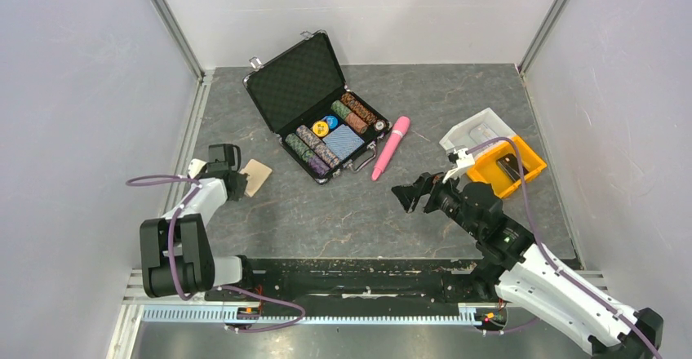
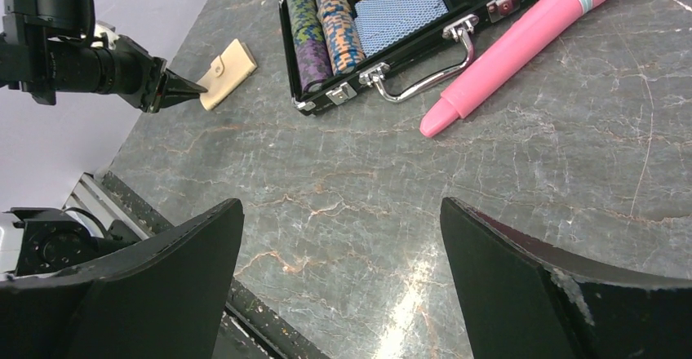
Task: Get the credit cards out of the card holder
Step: Move the card holder to the center of the board.
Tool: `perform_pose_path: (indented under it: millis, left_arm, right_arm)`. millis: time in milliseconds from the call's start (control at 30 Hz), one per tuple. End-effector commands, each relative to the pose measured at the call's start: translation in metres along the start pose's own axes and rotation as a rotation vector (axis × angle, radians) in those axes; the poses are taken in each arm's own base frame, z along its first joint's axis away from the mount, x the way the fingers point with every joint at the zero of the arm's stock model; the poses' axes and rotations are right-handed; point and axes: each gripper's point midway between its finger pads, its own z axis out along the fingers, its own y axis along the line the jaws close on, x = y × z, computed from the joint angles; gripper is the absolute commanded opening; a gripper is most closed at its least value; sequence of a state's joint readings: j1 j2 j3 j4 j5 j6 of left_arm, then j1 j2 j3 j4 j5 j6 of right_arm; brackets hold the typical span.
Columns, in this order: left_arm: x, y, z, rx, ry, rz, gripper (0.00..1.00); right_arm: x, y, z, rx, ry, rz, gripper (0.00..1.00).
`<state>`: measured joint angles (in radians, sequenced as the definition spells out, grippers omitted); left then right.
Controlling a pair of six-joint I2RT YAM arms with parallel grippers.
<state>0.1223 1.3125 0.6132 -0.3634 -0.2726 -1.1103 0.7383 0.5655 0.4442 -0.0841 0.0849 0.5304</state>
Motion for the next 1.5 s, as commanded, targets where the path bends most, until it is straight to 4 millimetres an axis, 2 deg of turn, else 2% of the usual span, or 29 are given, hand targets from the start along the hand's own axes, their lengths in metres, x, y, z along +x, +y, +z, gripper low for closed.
perform_pose_path:
  millis: [0,167,500,667,800,1067,1233,1467]
  left_arm:
    - [0.015,0.010,-0.001,-0.014,0.055,-0.016,0.02]
    - [0.028,0.016,-0.009,0.003,0.112,-0.029,0.02]
    - [0.028,0.019,-0.048,0.049,0.125,0.020,0.02]
    - [0.052,0.018,-0.064,0.096,0.199,0.094,0.02]
    - [0.078,0.017,-0.082,0.115,0.236,0.231,0.02]
    - [0.136,0.006,-0.118,0.270,0.359,0.439,0.02]
    - [0.196,-0.008,-0.144,0.482,0.529,0.633,0.02]
    - [0.263,-0.016,-0.163,0.597,0.679,0.925,0.02]
  right_arm:
    - [-0.005,0.002,0.004,-0.006,-0.021,-0.006,0.93]
    - [-0.004,0.000,0.007,0.008,-0.015,-0.012,0.93]
    - [-0.019,-0.006,0.012,0.065,-0.036,-0.068,0.94]
    - [-0.029,-0.007,0.014,0.093,-0.047,-0.100,0.94]
    - [-0.028,-0.012,0.015,0.119,-0.038,-0.119,0.95]
    - [-0.022,-0.018,0.017,0.144,-0.013,-0.138,0.95]
    - [-0.015,-0.021,0.020,0.146,0.015,-0.160,0.96]
    - [0.004,-0.021,0.024,0.120,0.082,-0.170,0.95]
